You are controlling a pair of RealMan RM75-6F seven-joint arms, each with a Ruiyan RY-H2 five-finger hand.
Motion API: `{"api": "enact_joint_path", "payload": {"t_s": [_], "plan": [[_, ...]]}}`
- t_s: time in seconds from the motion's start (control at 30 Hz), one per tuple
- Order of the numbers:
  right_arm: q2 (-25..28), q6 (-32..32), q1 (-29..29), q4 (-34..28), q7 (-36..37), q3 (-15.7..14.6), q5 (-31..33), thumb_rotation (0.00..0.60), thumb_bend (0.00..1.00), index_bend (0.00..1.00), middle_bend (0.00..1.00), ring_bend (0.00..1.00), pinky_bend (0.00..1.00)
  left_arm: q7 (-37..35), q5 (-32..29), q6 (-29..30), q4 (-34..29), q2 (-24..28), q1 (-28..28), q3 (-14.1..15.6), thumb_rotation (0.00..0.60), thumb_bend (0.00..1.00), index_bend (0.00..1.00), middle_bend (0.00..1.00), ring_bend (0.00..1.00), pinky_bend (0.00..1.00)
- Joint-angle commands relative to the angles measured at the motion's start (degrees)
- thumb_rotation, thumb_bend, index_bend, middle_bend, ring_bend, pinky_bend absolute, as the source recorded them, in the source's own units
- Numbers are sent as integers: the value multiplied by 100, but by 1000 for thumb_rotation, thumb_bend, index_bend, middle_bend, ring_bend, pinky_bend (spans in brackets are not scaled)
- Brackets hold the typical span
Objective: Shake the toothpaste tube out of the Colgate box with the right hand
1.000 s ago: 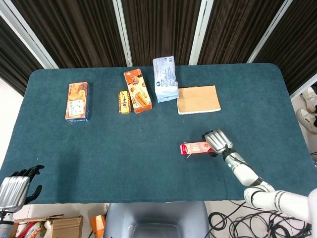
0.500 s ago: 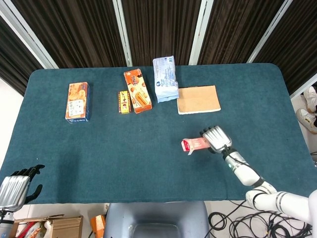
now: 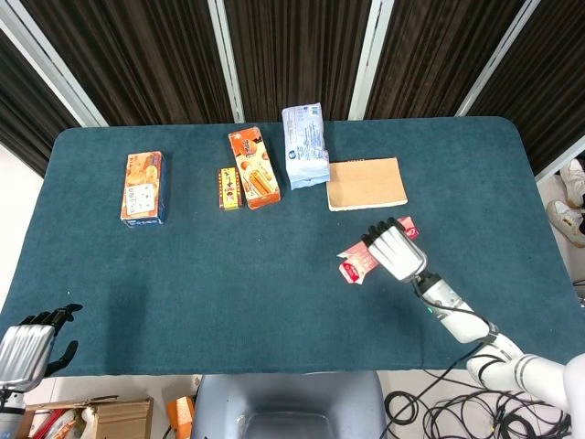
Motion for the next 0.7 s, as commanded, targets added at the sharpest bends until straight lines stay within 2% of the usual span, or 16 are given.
{"api": "enact_joint_path", "payload": {"t_s": [0.03,0.1,0.27,0.43,0.7], "plan": [[-103,262,53,426,-726,-5,-430,600,182,615,503,476,596,6,-9,-11,0,-2,-8,-8,600,359,297,407,400,470],[-168,506,107,743,-1241,-58,-801,600,182,628,510,476,596,5,-1,-7,-5,1,-2,0,600,359,296,407,400,470],[-157,493,225,962,-1680,-218,-1269,600,182,643,522,476,596,-3,5,7,-5,4,5,1,600,359,297,407,401,470],[33,86,440,726,-2243,-283,-1535,600,182,648,522,476,593,17,0,-5,-12,2,1,1,600,359,297,407,401,470],[303,-749,683,158,-3300,-170,-1570,600,182,648,522,476,590,8,3,7,-11,10,9,1,600,359,297,407,400,470]]}}
